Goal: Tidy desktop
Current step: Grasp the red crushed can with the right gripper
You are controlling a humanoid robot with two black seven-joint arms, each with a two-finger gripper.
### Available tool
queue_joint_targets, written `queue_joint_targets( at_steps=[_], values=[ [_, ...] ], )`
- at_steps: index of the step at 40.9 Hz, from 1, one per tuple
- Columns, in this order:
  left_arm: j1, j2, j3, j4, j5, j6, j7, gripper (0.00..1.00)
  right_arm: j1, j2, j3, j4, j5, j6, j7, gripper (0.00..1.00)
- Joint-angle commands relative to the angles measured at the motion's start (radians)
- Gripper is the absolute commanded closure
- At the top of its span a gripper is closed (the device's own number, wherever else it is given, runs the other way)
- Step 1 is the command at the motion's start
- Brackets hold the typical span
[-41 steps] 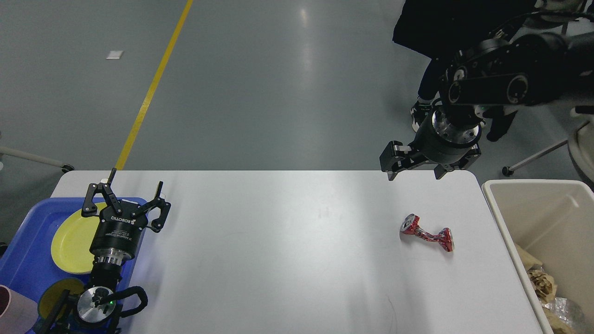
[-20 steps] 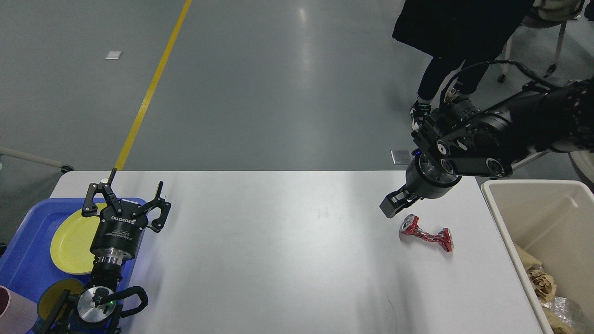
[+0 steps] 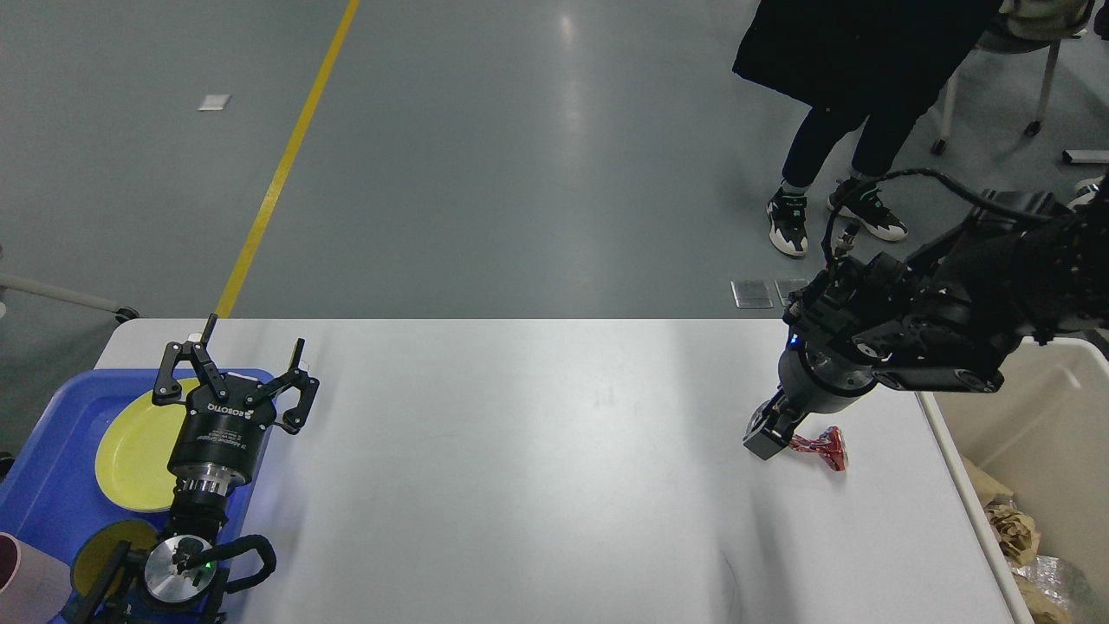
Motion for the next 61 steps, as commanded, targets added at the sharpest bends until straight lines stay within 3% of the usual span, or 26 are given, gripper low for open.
queue_joint_targets(
  at_steps=[1,8,34,61],
  values=[
    [0.0,0.0,0.0,0.0,0.0,0.0,0.0,0.04,-0.02,0.011,0.001,0.0,0.002,-0.015,-0.005,0.17],
    [0.0,0.0,0.0,0.0,0.0,0.0,0.0,0.04,-0.081,0.02,-0.014,-0.023,0.002,-0.018,-0.012,0.18],
    [0.0,0.0,0.0,0.0,0.0,0.0,0.0,0.04,-0.422,0.08,-0.112,-0.48,0.003,-0.11,-0.007,0.21],
    [0.0,0.0,0.0,0.0,-0.001,0.0,0.0,0.04,-0.574,0.081,-0.112,-0.646,0.023,-0.159,-0.008,0.25]
  ],
)
